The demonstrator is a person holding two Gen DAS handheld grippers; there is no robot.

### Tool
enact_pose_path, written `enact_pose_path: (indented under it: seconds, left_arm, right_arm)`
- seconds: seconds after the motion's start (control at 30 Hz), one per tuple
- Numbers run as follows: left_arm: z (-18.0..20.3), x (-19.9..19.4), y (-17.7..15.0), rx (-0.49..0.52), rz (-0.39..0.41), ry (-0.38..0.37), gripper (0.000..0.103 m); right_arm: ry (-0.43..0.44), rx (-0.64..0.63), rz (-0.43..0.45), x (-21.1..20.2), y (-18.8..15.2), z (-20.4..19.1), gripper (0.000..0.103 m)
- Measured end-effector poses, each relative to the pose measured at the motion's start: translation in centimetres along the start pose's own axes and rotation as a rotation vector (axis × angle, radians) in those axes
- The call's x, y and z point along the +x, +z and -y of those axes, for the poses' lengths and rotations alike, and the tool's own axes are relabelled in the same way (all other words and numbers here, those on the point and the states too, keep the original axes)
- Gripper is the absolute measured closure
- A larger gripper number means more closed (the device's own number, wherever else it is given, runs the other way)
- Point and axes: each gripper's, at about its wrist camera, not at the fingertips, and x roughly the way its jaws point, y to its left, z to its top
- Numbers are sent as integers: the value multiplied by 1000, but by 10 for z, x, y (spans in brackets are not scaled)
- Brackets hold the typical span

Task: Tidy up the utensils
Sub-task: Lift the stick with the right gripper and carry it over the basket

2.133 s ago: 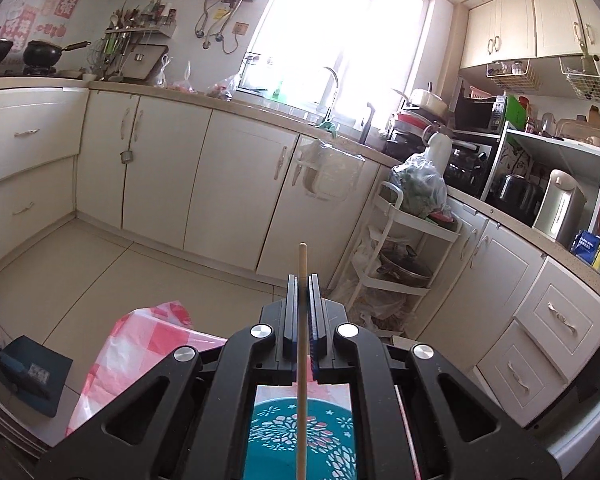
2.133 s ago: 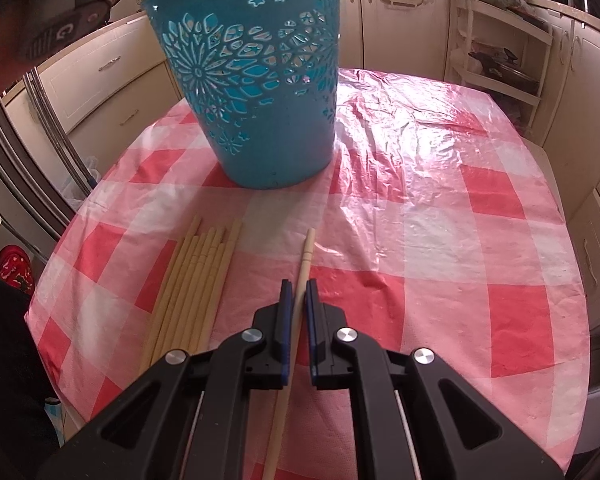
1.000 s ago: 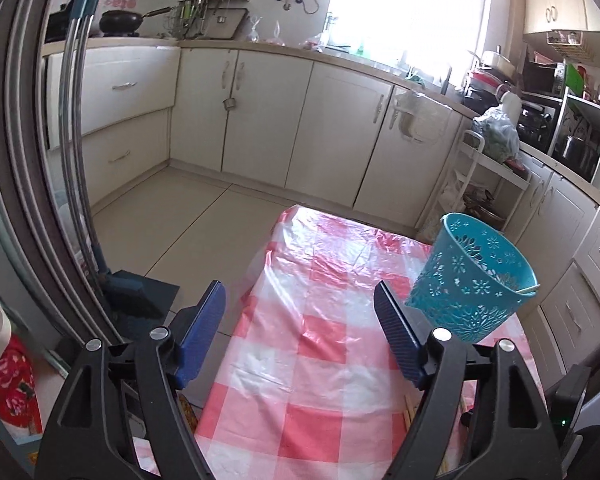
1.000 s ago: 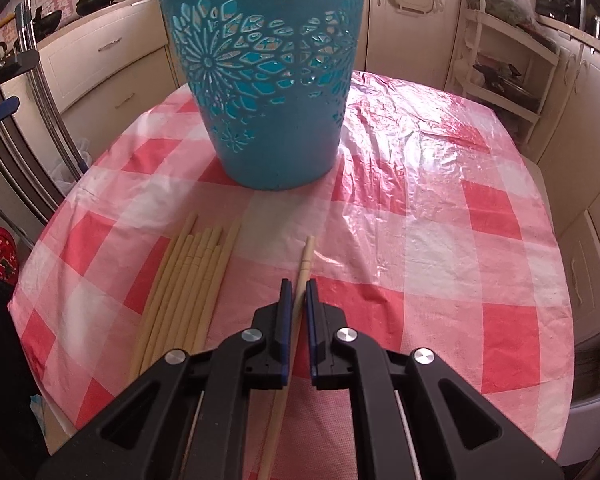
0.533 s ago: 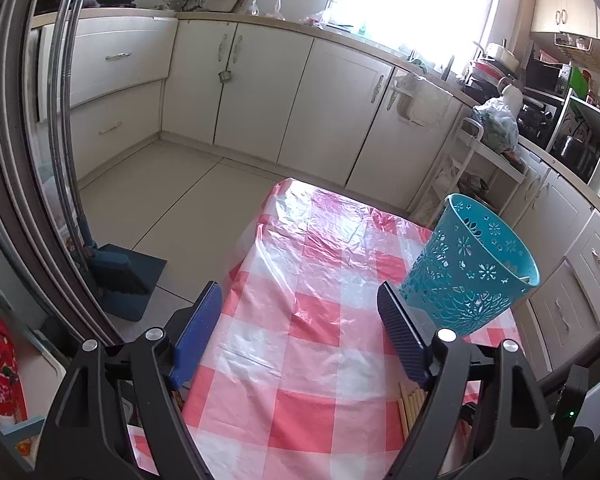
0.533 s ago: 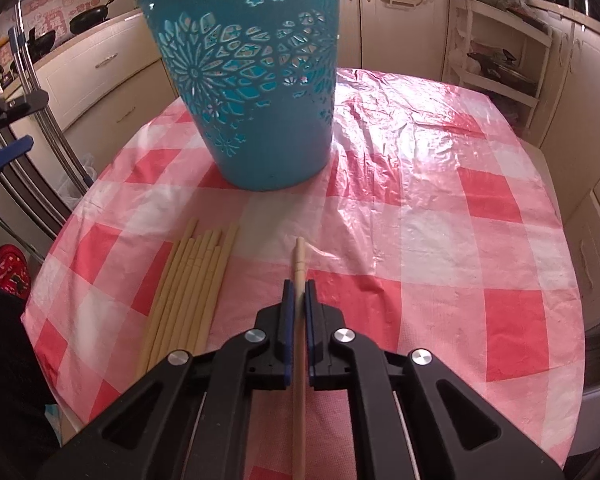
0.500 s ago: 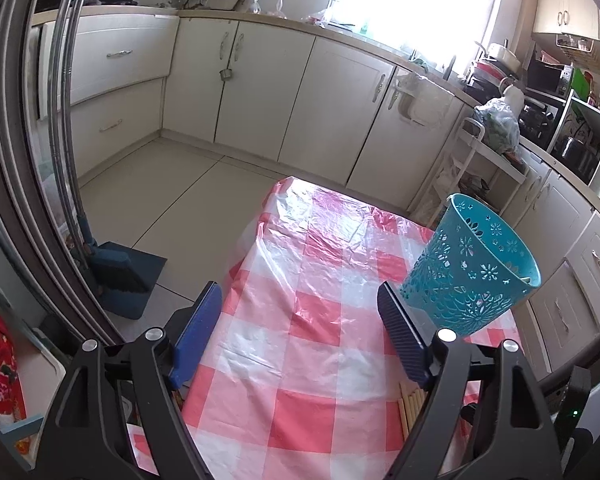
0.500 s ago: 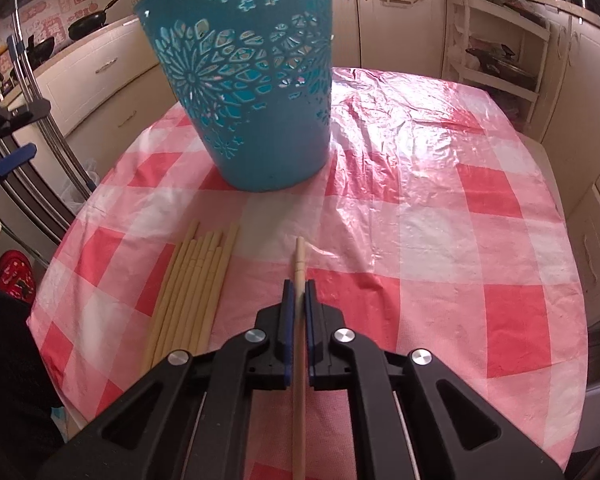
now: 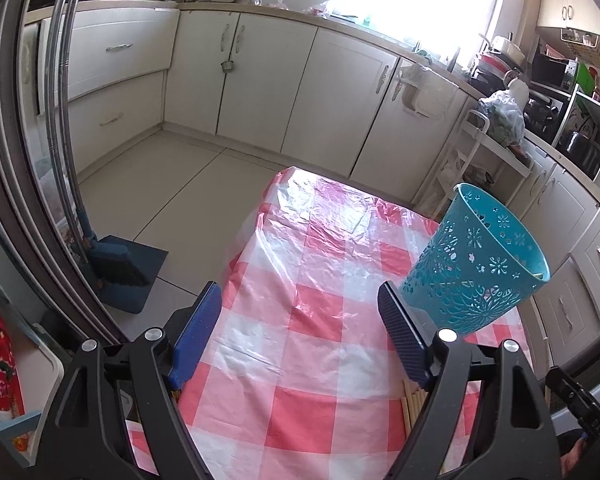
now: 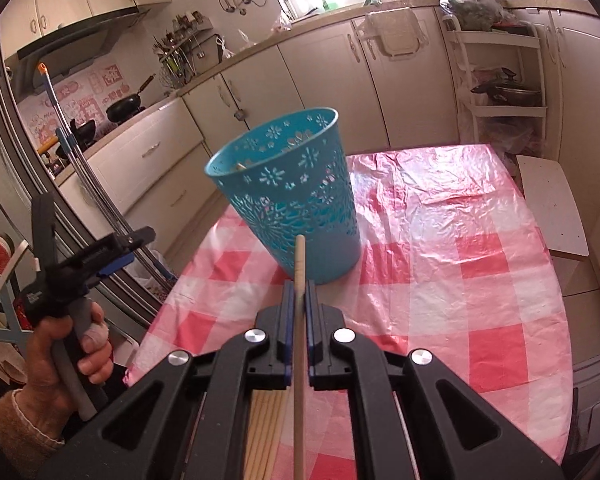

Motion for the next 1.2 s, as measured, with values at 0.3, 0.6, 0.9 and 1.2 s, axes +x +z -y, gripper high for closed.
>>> enact_pose_path:
  seconds: [0.3,0.6,0.9,1.2]
  left_arm:
    - [-1,-1,0,-6,1,-4,26]
    - [-4,-6,1,-37,10,-19,25]
    - [-5,-2,1,-62,2,-30,24]
    - [-5,5,3,-78,-20,-49,23]
  right_arm:
    - [93,5,85,-27,29,-17,97]
    - [194,2,245,-37,98,-44,97]
    - [132,79,436,-2,155,-42,97]
    - [-48,52,410,71,165,-20,97]
